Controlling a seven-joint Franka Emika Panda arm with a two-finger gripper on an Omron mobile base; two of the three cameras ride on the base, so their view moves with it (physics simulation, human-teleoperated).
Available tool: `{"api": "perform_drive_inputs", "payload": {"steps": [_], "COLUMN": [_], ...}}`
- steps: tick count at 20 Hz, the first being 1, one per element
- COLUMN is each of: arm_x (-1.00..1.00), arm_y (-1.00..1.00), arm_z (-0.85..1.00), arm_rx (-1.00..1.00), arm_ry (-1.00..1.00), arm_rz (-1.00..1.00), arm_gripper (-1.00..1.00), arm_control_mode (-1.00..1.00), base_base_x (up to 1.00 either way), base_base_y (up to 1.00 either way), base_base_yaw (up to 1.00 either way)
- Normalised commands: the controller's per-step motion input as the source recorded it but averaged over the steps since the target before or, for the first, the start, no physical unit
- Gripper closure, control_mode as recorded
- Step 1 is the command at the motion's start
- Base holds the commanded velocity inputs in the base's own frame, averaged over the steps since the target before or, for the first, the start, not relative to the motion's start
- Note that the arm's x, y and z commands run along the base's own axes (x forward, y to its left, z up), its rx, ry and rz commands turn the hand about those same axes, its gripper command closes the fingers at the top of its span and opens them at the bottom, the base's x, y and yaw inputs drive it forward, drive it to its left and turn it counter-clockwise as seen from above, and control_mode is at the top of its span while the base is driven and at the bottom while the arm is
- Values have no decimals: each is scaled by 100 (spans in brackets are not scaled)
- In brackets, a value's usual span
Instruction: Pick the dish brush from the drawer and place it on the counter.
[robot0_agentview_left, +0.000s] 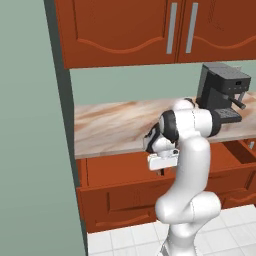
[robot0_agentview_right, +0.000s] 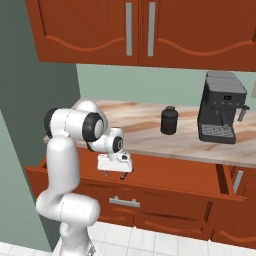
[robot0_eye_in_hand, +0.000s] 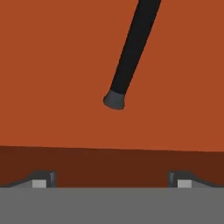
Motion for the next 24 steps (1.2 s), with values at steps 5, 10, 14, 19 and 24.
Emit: {"api": "perform_drive_inputs", "payload": {"steps": [5, 10, 14, 19, 24], "arm_x": [-90, -100, -100, -50, 17], "arm_y": [-89, -91, -61, -1, 47], "arm_z": [-38, -13, 0, 52, 97], "arm_rx": [4, 3, 0, 2, 2], "arm_ry": [0, 0, 0, 0, -2], "arm_rz": [-2, 0, 0, 0, 0], "arm_gripper": [-100, -100, -100, -100, -100], "arm_control_mode": [-100, -100, -100, -100, -100], "base_base_x": [0, 0, 0, 0, 0], "base_base_y": [0, 0, 0, 0, 0], "base_base_yaw": [0, 0, 0, 0, 0]}}
